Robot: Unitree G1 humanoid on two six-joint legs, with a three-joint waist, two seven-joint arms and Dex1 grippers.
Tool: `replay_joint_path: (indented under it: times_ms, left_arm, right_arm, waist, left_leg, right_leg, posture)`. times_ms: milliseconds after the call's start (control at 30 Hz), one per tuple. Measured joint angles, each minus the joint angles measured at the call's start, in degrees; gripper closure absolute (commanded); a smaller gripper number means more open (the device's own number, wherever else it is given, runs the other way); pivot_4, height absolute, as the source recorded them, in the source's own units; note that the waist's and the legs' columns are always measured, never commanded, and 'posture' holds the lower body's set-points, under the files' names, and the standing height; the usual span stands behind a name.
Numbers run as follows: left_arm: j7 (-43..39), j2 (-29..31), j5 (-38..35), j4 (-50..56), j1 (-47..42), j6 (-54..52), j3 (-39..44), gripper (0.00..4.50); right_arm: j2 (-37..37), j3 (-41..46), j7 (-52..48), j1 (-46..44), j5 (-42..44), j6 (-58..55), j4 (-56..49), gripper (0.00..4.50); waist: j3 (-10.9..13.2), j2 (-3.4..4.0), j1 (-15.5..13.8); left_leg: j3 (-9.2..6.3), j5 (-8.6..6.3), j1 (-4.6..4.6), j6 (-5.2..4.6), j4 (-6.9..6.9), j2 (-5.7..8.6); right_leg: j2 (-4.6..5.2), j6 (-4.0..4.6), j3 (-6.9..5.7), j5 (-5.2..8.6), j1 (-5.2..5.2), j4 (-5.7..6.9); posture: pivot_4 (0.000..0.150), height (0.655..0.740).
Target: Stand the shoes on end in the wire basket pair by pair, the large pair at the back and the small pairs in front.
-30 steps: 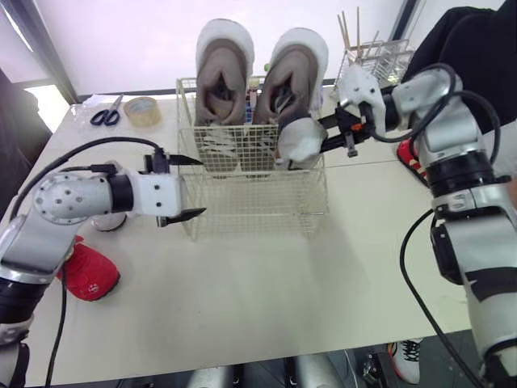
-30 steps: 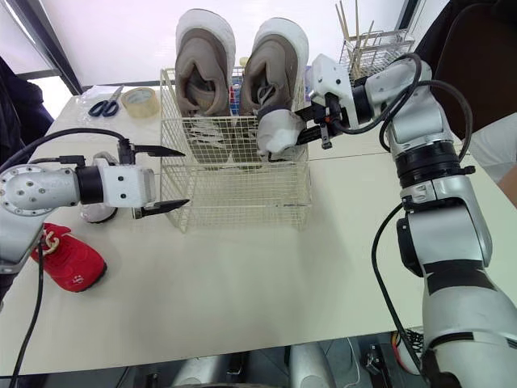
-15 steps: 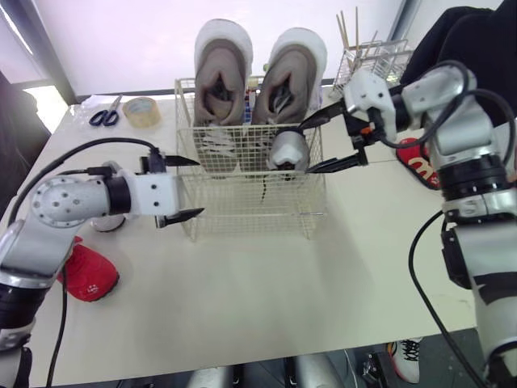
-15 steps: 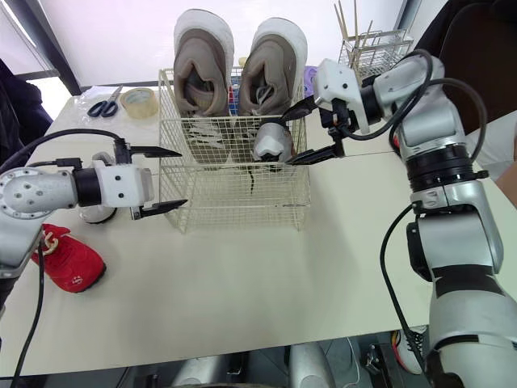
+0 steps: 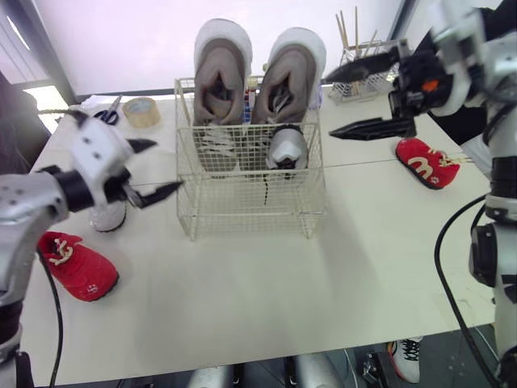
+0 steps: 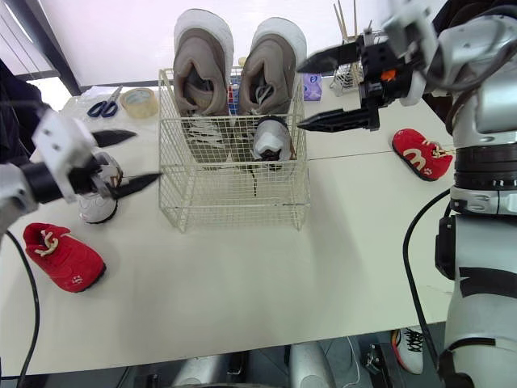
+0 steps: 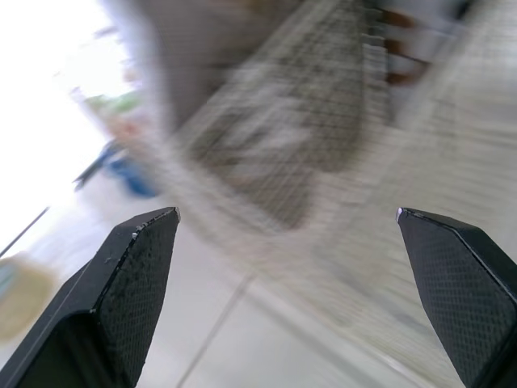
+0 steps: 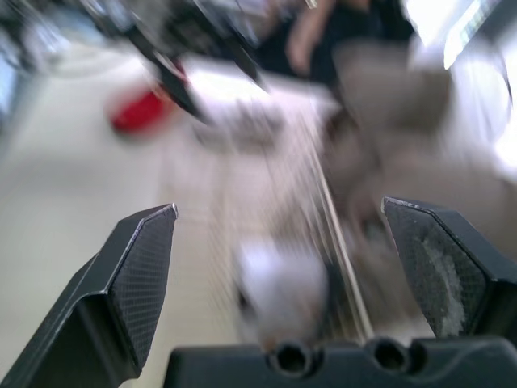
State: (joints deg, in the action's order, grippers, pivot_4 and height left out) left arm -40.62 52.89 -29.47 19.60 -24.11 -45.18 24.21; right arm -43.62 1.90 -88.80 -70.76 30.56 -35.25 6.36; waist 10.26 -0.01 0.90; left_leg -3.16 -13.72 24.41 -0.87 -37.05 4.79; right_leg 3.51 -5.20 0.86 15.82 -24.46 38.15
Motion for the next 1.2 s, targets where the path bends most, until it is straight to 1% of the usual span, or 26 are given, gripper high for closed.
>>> replay_joint_path:
  times_ms: [67,167,233,333,500,633,800,933,1167,1200]
  left_arm:
    - [3.9,0.0,-0.1,-4.2,-1.5,-4.6,2.8,0.00]
    - [7.1,0.0,0.1,-11.3,-3.5,-8.7,4.0,0.00]
    - [9.2,0.5,1.8,-19.0,-5.9,-9.5,3.4,0.00]
    - [10.0,2.4,5.3,-28.5,-9.1,-8.8,-0.4,0.00]
    - [8.8,3.2,11.2,-45.0,-17.0,-2.2,-8.3,0.00]
    - [7.6,1.6,16.7,-59.7,-22.1,5.5,-14.4,0.00]
    - [7.1,-0.4,21.1,-74.2,-27.6,13.6,-16.9,0.00]
    - [7.4,-1.1,23.2,-81.8,-29.9,18.8,-16.9,0.00]
    - [8.6,-4.1,23.8,-88.6,-30.9,23.3,-16.0,0.00]
    - [8.7,-4.3,23.8,-89.0,-31.0,23.4,-15.7,0.26]
  right_arm:
    - [1.4,0.5,1.1,1.1,3.8,-2.7,-5.2,0.05]
    - [2.9,0.2,2.9,3.6,5.7,-3.5,-8.2,0.05]
    - [3.8,-0.9,4.0,4.7,6.2,-3.6,-9.0,0.05]
    - [3.9,-1.3,4.8,5.3,6.3,-3.4,-9.1,0.05]
    - [3.7,-1.3,6.0,6.3,7.0,-3.3,-9.7,0.05]
    - [2.5,-1.0,7.4,7.4,8.0,-4.1,-11.4,0.05]
    - [0.6,-0.8,9.3,8.4,9.2,-5.5,-13.9,0.05]
    - [-0.4,-0.2,10.8,9.3,10.3,-6.4,-15.2,0.05]
    - [-1.5,0.0,12.8,9.5,11.0,-7.0,-16.3,0.05]
    - [-1.6,0.0,13.0,9.5,11.0,-7.0,-16.3,0.02]
  waist:
    - [0.0,-0.02,-0.1]
    - [0.0,-0.07,-0.5]
    - [0.0,-0.09,-0.6]
    - [0.0,-0.12,-0.7]
    - [-0.1,-0.14,-0.4]
    - [-0.1,-0.15,-0.3]
    - [-0.1,-0.19,-0.2]
    - [-0.1,-0.20,-0.2]
    - [-0.1,-0.21,-0.2]
    - [-0.1,-0.21,-0.2]
  left_leg:
    - [0.00,0.00,-0.02,0.00,-0.03,0.00]
    - [0.00,0.00,-0.01,0.00,-0.15,0.05]
    - [0.00,0.00,0.00,0.00,-0.18,0.08]
    - [0.00,0.00,0.01,0.00,-0.16,0.12]
    - [0.00,0.01,0.03,0.02,-0.12,0.12]
    - [0.01,0.01,0.06,0.02,-0.10,0.12]
    - [0.03,0.01,0.10,0.01,-0.11,0.12]
    - [0.03,0.00,0.10,-0.01,-0.11,0.11]
    - [0.04,-0.01,0.10,-0.02,-0.13,0.11]
    - [0.03,-0.01,0.10,-0.02,-0.14,0.11]
  right_leg:
    - [0.00,0.00,-0.01,0.00,0.03,0.02]
    - [0.02,-0.02,-0.02,-0.01,0.10,0.01]
    - [0.05,-0.02,-0.01,-0.02,0.09,0.02]
    - [0.07,-0.02,0.00,-0.02,0.07,0.01]
    - [0.08,-0.02,0.00,-0.02,0.02,0.02]
    - [0.08,-0.02,0.00,-0.02,-0.02,0.03]
    - [0.08,-0.02,0.00,-0.02,-0.07,0.04]
    - [0.09,-0.02,0.00,-0.02,-0.07,0.05]
    - [0.10,-0.02,0.01,-0.02,-0.06,0.09]
    - [0.10,-0.02,0.01,-0.02,-0.06,0.10]
  posture:
    - [0.150,0.7400]
    - [0.150,0.7400]
    - [0.150,0.7400]
    - [0.150,0.7400]
    - [0.150,0.7400]
    - [0.150,0.7400]
    - [0.150,0.7400]
    - [0.150,0.7400]
    - [0.150,0.7400]
    - [0.150,0.7400]
